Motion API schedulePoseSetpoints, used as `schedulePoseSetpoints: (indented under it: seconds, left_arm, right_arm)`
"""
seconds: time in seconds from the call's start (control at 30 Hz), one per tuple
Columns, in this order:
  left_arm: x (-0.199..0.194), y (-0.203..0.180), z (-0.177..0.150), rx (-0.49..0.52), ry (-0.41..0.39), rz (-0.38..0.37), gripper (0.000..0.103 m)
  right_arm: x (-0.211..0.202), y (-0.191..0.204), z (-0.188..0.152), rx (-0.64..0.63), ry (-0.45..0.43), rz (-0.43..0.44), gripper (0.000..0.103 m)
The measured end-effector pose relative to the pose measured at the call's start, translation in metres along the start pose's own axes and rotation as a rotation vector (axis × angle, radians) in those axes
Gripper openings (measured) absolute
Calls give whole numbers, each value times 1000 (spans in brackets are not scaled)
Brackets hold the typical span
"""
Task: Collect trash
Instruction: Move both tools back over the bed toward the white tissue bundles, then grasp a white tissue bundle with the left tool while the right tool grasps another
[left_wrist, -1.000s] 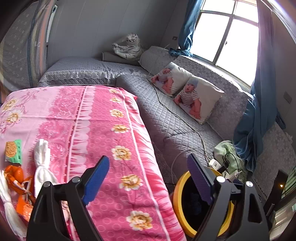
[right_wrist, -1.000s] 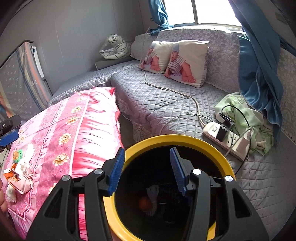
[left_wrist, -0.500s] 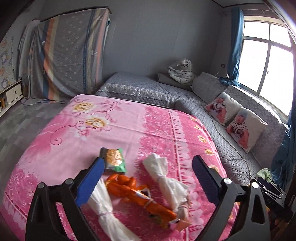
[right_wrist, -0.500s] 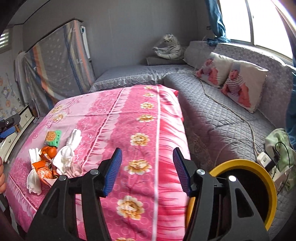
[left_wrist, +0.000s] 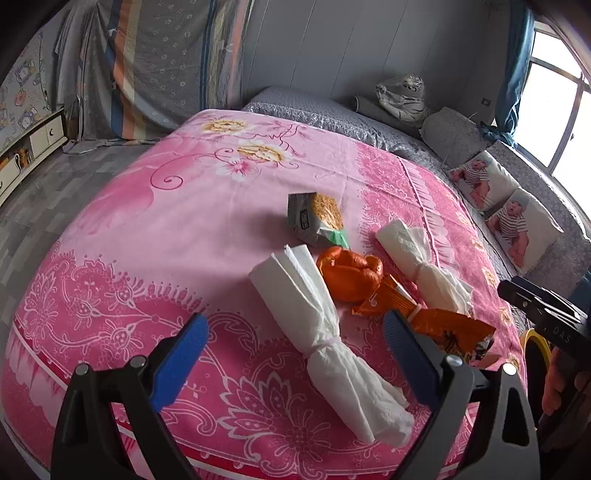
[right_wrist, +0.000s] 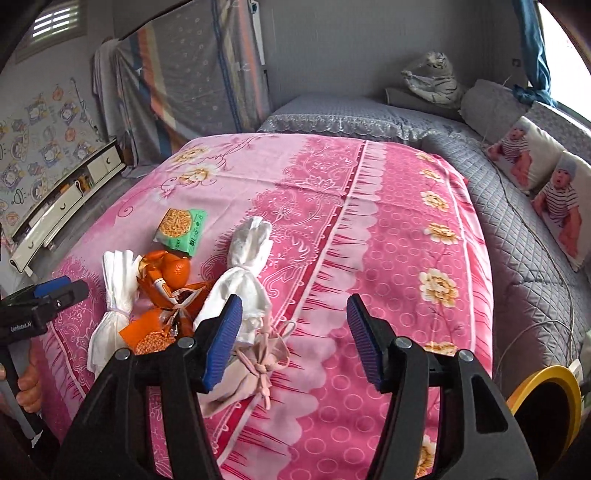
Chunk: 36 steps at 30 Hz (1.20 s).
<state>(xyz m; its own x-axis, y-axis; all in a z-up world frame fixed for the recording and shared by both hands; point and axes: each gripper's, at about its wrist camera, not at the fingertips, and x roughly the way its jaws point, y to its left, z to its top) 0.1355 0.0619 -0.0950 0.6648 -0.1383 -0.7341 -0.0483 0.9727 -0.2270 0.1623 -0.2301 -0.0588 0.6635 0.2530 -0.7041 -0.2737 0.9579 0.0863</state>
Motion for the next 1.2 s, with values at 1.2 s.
schedulePoseSetpoints:
  seconds: [1.2]
  left_arm:
    - [56,-13,-9,32,172,23,71]
  right_arm:
    - [93,25,12,-31,191,69,48]
